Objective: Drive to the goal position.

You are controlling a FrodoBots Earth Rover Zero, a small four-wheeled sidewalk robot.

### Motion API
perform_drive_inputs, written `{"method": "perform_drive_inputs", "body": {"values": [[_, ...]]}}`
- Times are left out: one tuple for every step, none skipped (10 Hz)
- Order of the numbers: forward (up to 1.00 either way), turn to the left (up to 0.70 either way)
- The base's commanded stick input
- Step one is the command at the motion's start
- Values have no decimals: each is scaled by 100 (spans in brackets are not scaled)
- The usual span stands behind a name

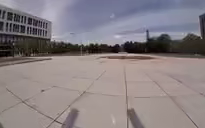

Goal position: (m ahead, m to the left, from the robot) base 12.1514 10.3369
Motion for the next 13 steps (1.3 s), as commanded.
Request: {"method": "perform_drive_inputs", "body": {"values": [[50,0],[50,0],[50,-19],[50,-42],[50,-50],[50,-50],[50,-50],[50,-34],[50,-12],[50,0],[50,0],[50,0],[50,0]]}}
